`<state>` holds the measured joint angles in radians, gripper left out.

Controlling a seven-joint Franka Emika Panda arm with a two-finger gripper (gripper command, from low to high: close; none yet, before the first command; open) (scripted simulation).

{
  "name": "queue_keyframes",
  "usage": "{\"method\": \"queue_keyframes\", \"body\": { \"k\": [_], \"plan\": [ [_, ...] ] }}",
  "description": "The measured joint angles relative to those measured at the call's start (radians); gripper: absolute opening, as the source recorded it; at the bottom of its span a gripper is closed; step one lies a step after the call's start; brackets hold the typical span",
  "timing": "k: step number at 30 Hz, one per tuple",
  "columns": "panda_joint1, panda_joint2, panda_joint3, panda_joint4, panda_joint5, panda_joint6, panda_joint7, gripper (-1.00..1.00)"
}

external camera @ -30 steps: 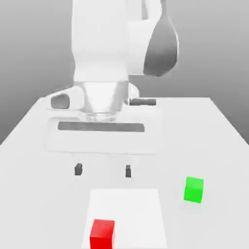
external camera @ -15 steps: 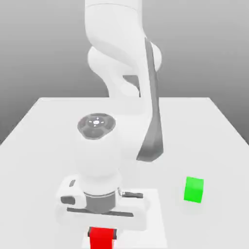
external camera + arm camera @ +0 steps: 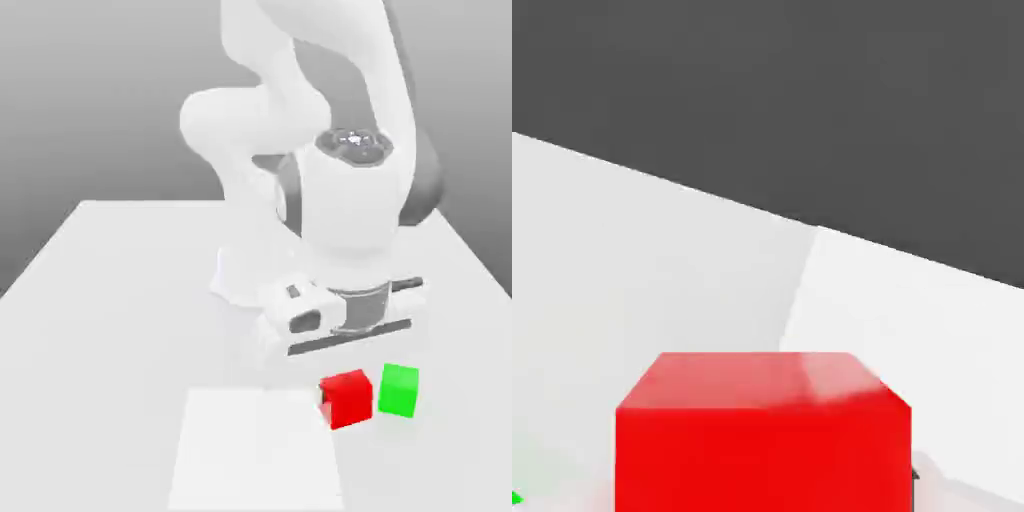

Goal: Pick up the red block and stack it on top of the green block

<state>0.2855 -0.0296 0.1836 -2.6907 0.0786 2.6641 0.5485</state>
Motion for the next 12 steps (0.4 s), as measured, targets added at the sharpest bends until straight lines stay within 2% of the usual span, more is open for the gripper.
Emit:
{"method": "queue_keyframes", "body": {
  "k": [3, 9, 10, 12],
  "plan": [
    [0.059, -0.078, 0.037, -0.089, -0.011, 0.010, -0.058, -1.00],
    [0.071, 0.091, 0.023, -0.102, -0.131, 0.188, 0.011, -1.00],
    [0.076, 0.117, 0.014, -0.101, -0.150, 0.213, 0.025, 1.00],
    [0.076, 0.117, 0.014, -0.101, -0.150, 0.213, 0.025, 1.00]
  ]
}}
